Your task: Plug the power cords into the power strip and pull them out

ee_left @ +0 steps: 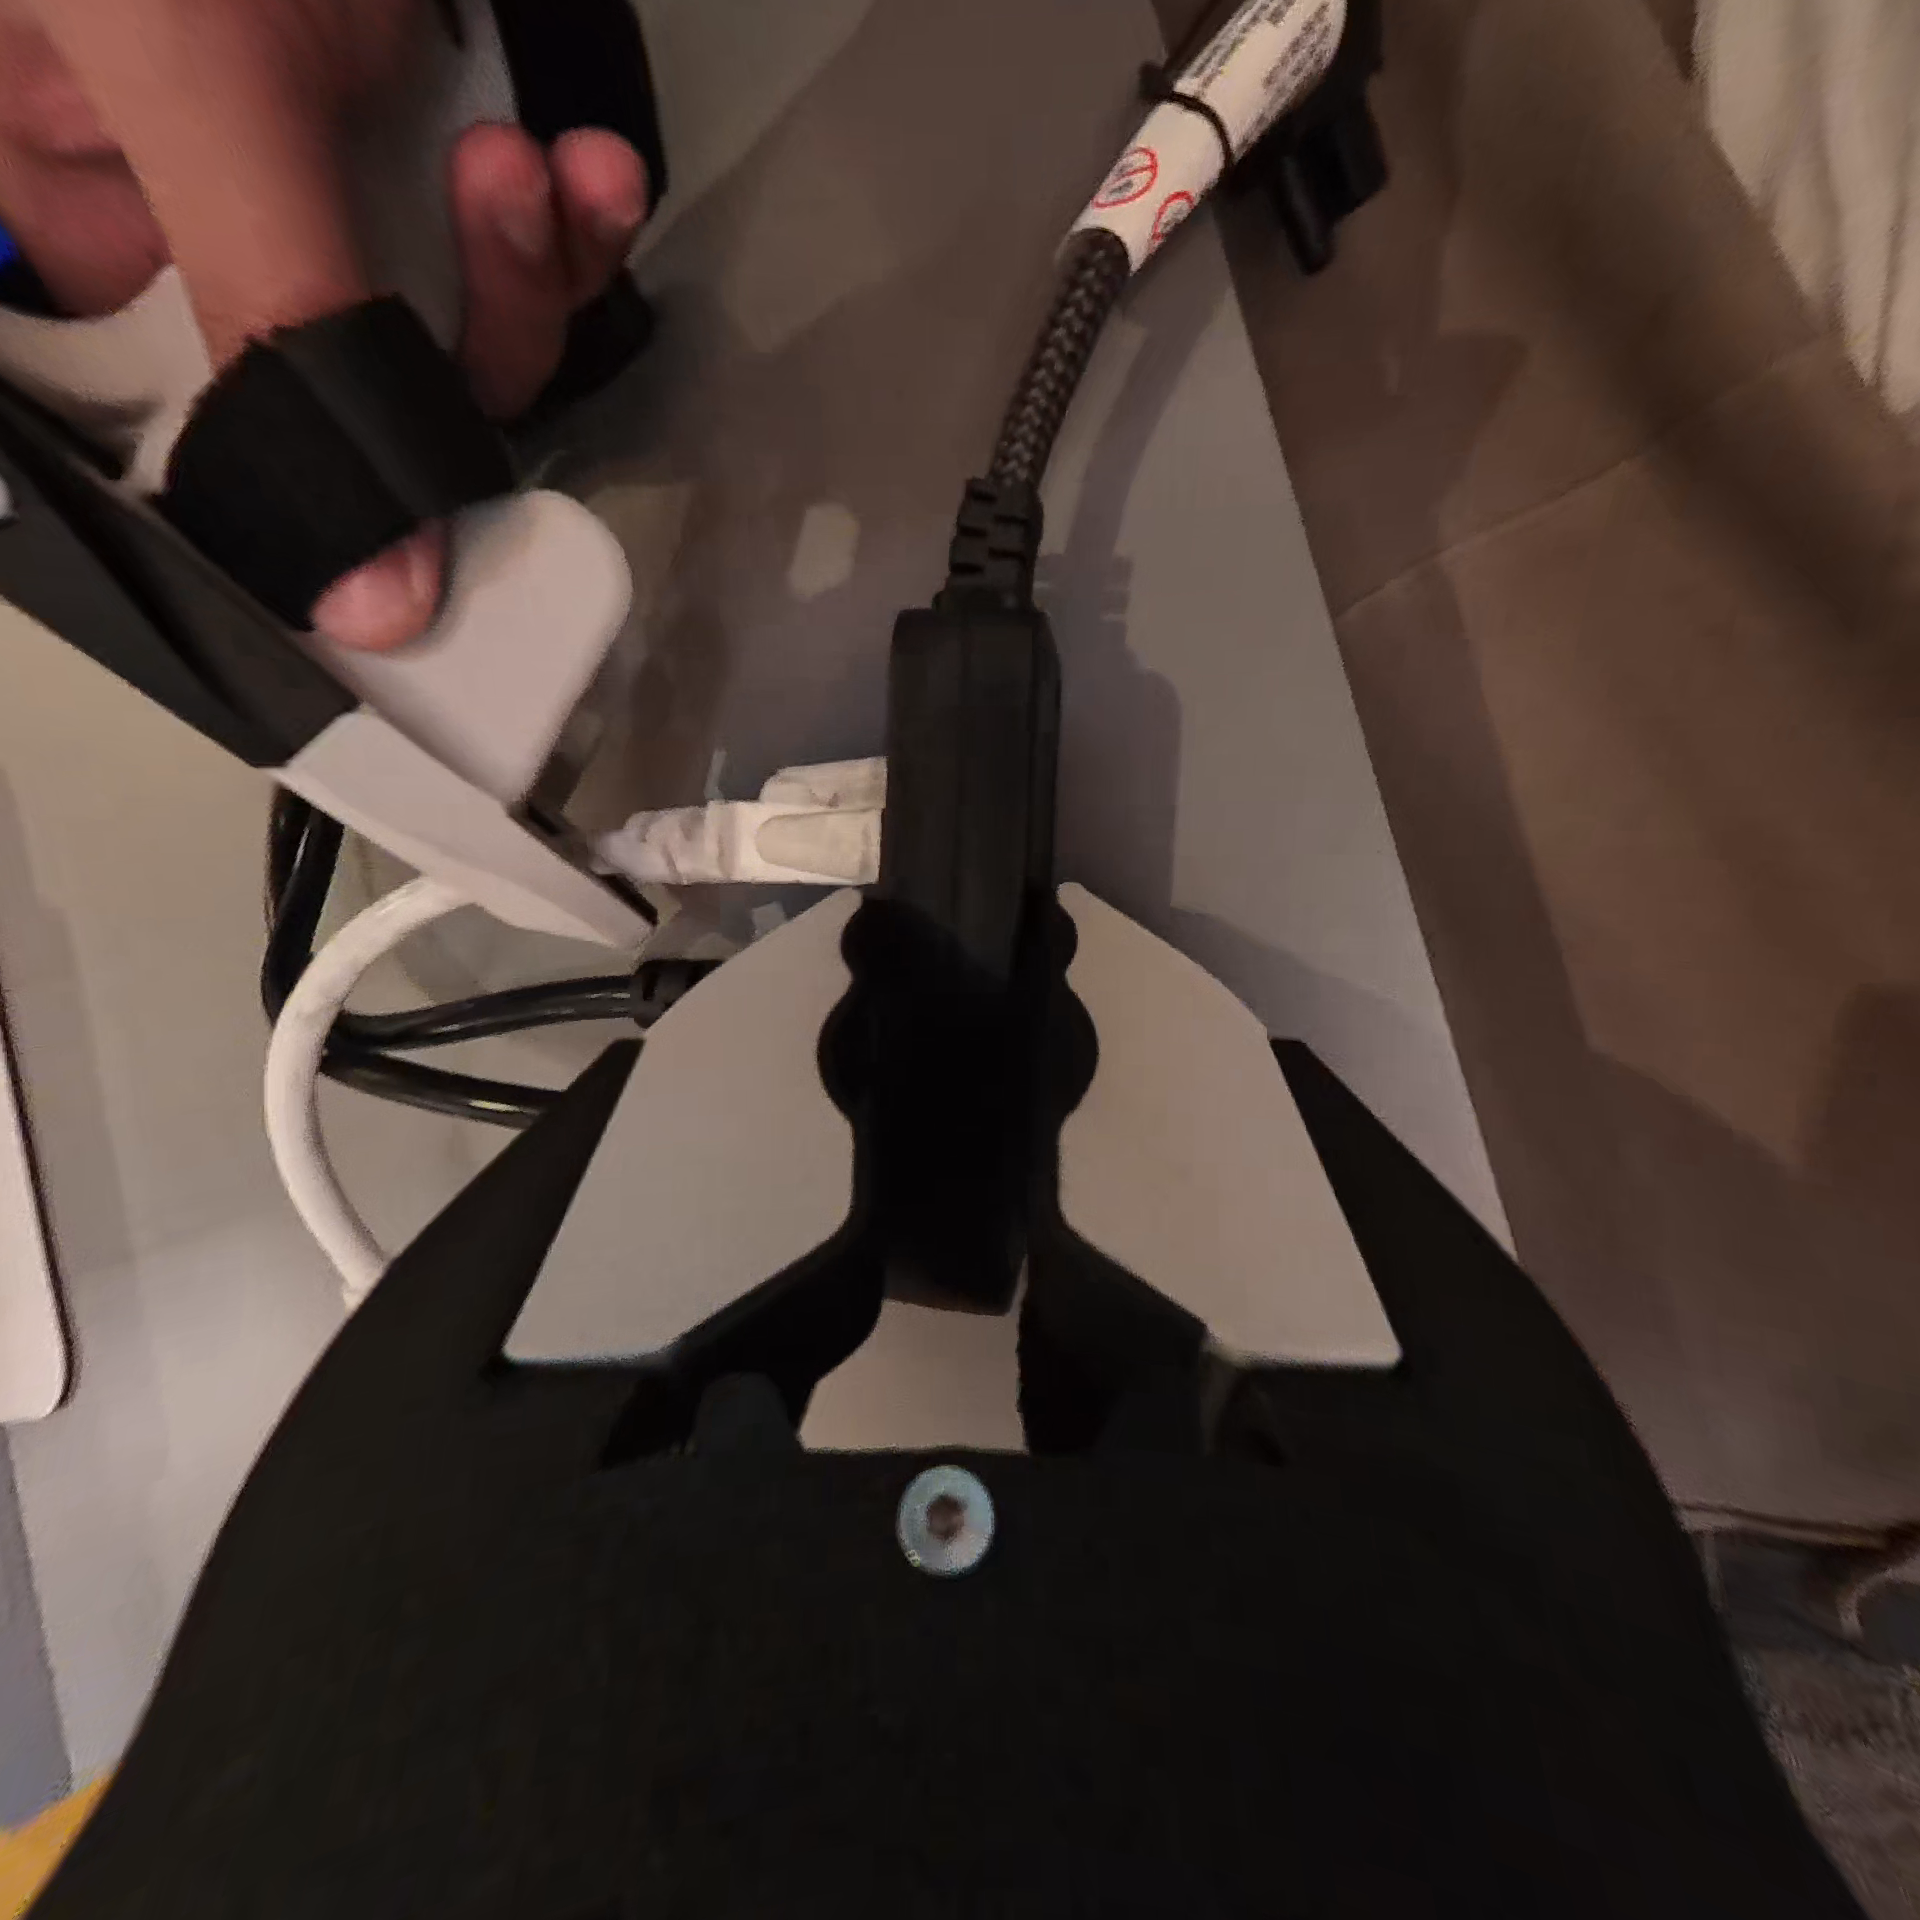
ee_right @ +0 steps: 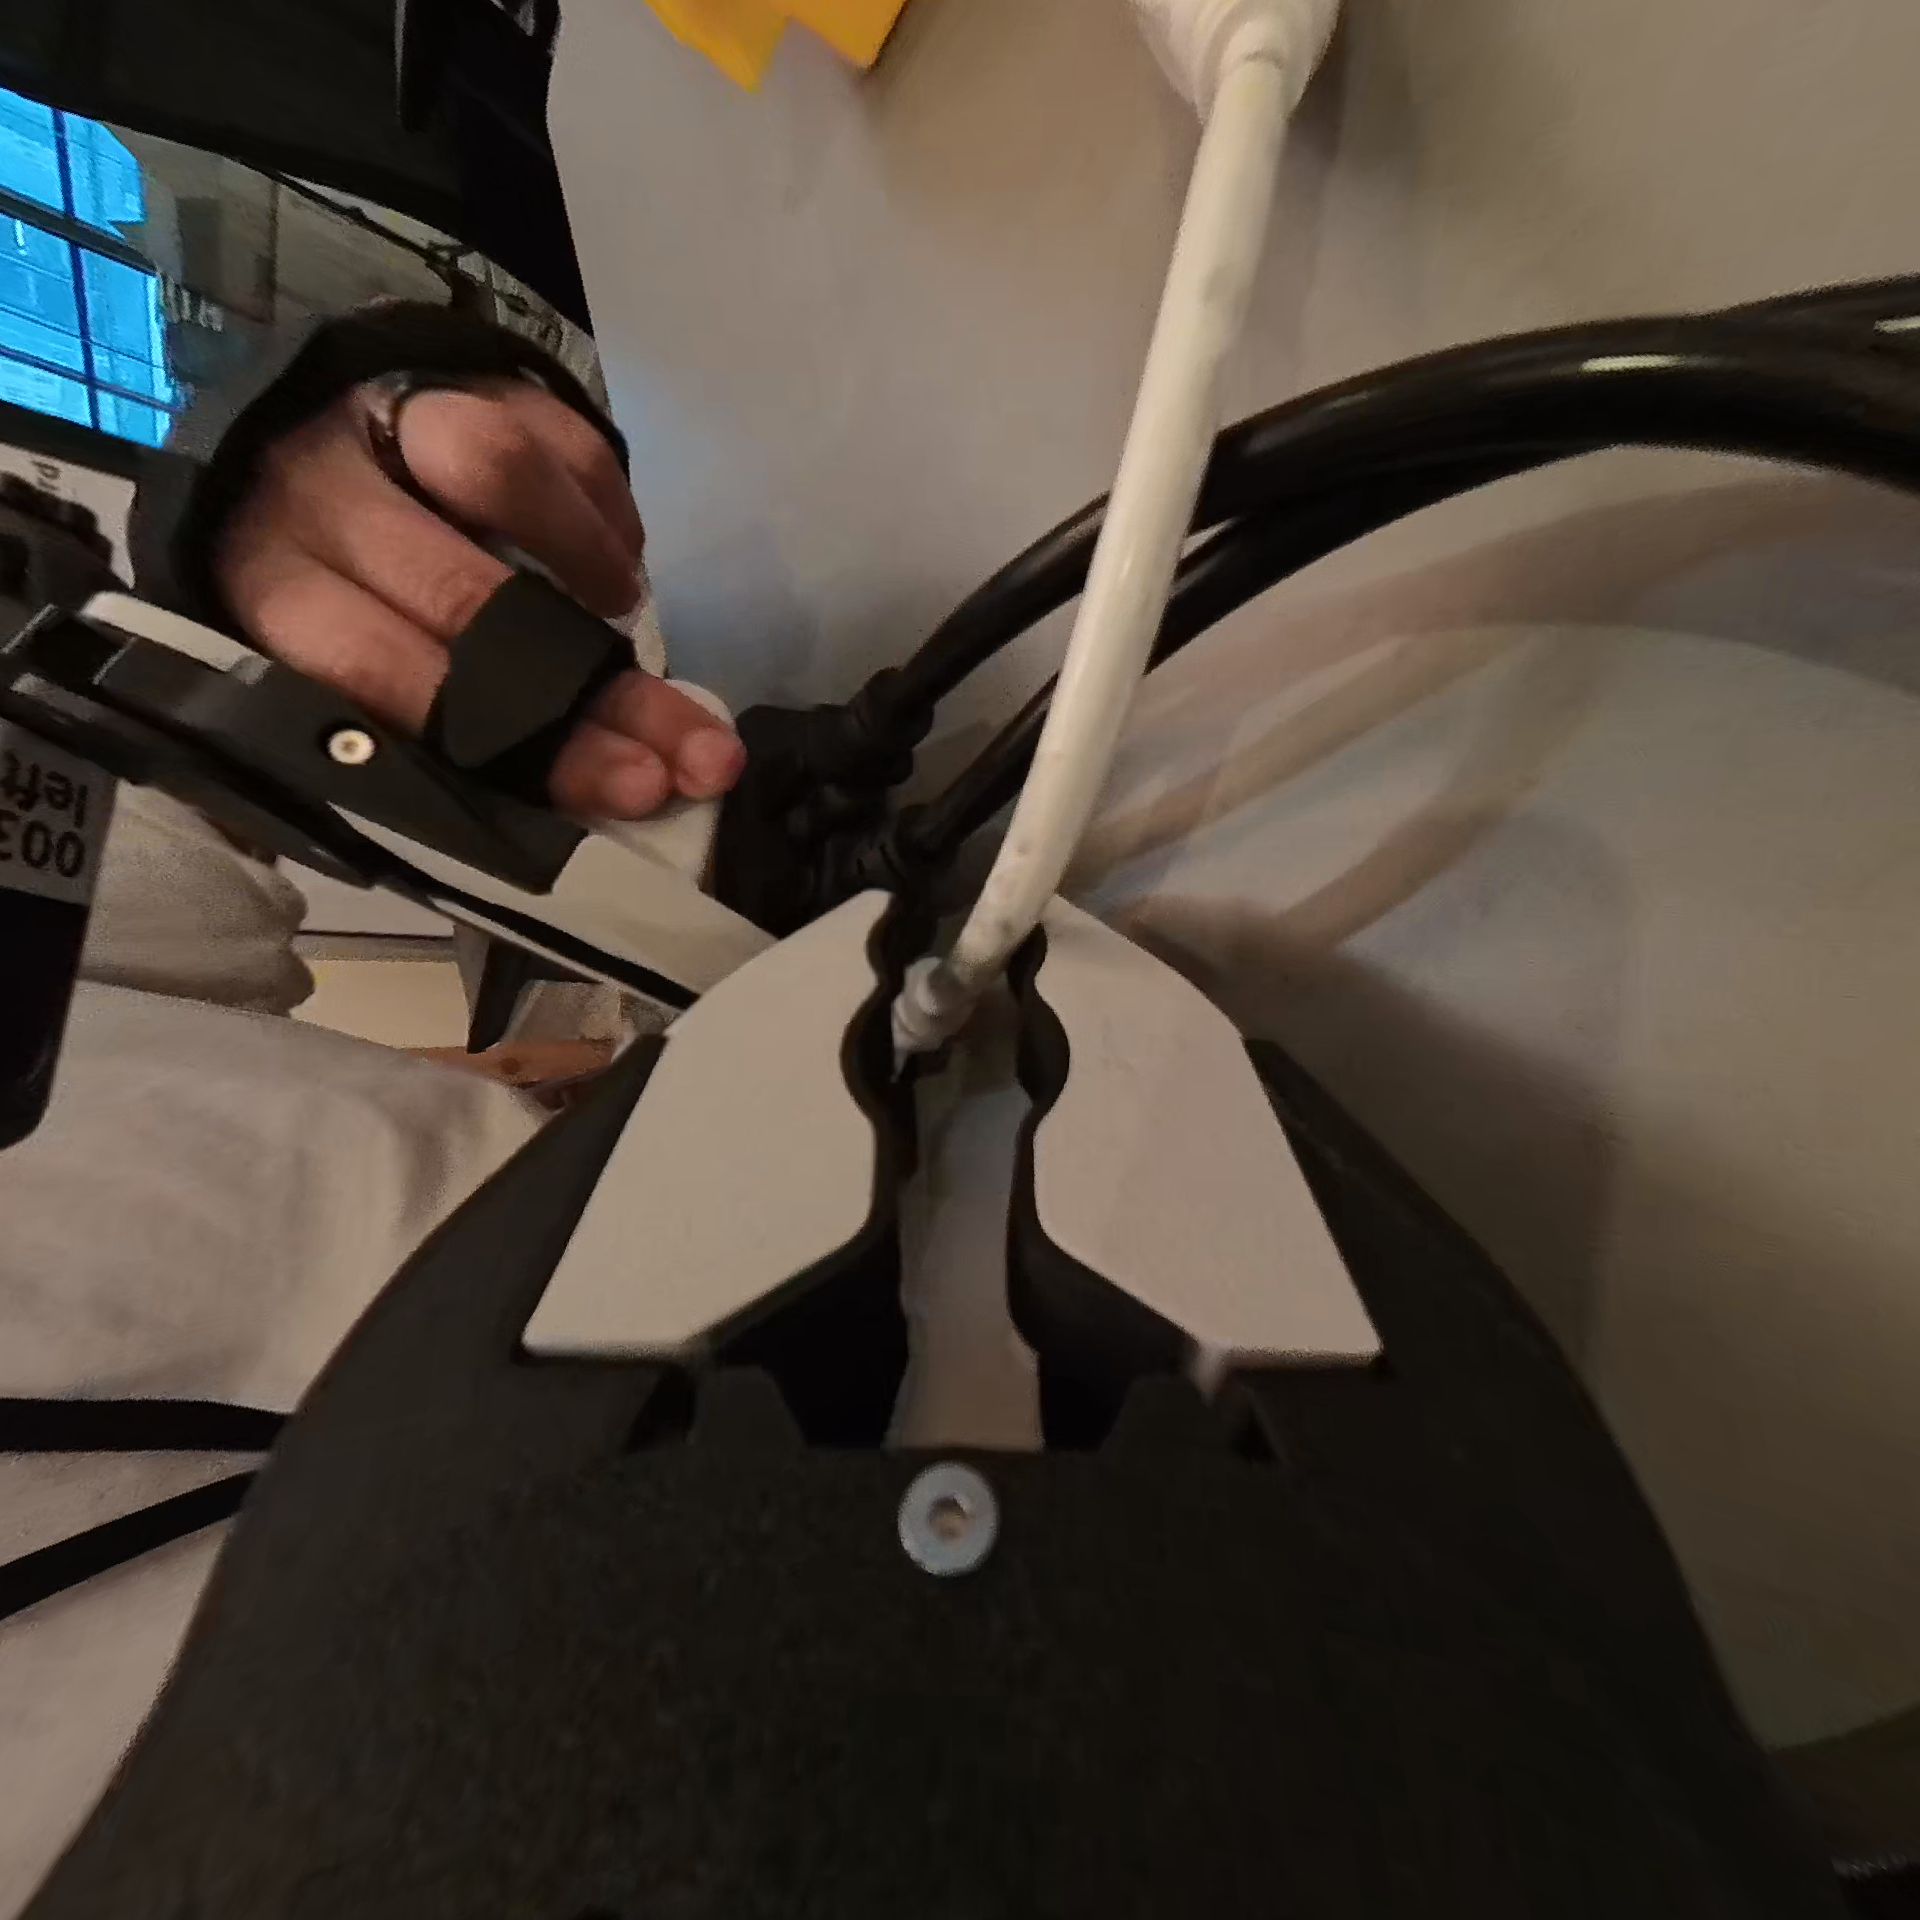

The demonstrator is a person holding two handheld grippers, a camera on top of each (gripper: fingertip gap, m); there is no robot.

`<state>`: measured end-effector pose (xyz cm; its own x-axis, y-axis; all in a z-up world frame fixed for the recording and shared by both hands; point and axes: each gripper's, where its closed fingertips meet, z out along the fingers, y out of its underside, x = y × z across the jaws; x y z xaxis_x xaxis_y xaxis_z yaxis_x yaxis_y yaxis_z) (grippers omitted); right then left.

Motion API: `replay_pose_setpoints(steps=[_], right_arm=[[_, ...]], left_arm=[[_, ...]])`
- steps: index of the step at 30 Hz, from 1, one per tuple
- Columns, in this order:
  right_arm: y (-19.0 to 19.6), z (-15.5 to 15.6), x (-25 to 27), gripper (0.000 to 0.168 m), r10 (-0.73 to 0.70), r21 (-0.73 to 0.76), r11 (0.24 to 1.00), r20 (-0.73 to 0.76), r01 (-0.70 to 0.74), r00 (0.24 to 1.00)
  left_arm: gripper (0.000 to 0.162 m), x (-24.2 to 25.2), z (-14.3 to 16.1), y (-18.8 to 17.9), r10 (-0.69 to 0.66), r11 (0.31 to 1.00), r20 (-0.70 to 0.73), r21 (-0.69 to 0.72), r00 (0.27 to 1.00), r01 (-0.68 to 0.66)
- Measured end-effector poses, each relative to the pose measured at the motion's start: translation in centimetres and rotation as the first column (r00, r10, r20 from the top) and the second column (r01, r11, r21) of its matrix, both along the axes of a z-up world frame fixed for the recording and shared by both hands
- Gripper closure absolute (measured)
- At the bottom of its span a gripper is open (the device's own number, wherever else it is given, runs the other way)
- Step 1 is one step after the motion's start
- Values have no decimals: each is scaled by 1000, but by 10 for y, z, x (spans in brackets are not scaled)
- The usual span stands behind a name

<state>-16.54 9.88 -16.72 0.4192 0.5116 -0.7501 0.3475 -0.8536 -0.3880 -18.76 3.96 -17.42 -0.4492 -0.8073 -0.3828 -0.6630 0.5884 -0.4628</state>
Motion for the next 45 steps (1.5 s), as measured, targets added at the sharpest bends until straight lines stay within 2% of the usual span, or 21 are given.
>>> replay_pose_setpoints(steps=[2, 5, 9, 12, 16, 25, 26, 29, 34, 37, 45], right_arm=[[-7, 3, -1, 138, 48, 4, 999, -7, -48, 999], [-25, -8, 5, 133, 179, -30, 984, 67, -178, 982], [-20, -9, 6, 137, 129, -27, 991, 43, -128, 991], [-16, -6, 11, 138, 93, 32, 995, 51, -94, 994], [-14, -4, 17, 140, 88, 28, 996, 27, -89, 996], [-8, -1, 15, 143, 92, -67, 994, -8, -92, 996], [-6, 0, 16, 153, 75, -70, 995, -10, -76, 997], [-8, 2, 17, 153, 72, -120, 990, -64, -80, 995], [-15, 9, 21, 153, 99, -113, 988, -79, -108, 992], [-24, 11, 25, 152, 105, -200, 972, -92, -122, 990], [-34, 11, 27, 152, 95, -208, 971, -118, -118, 988]], left_arm=[[134, 0, 0, -1, -37, 997, -31, -66, 999, 35], [135, 3, -1, -1, -57, 987, -53, -153, 997, 48], [134, 4, -1, 0, -64, 977, -46, -206, 997, 53], [134, 7, 0, 4, -98, 977, 7, -187, 995, 98], [134, 11, 0, 7, -141, 977, 21, -160, 990, 142], [135, 17, 1, 9, -168, 977, 93, -119, 981, 178], [135, 19, 2, 8, -166, 978, 113, -111, 980, 178], [135, 21, 2, 6, -160, 983, 131, -74, 978, 171], [134, 19, 6, 4, -191, 975, 191, -73, 963, 208], [134, 17, 4, 0, -211, 973, 188, -54, 959, 225], [133, 17, 3, -7, -268, 963, 225, 21, 937, 270]])
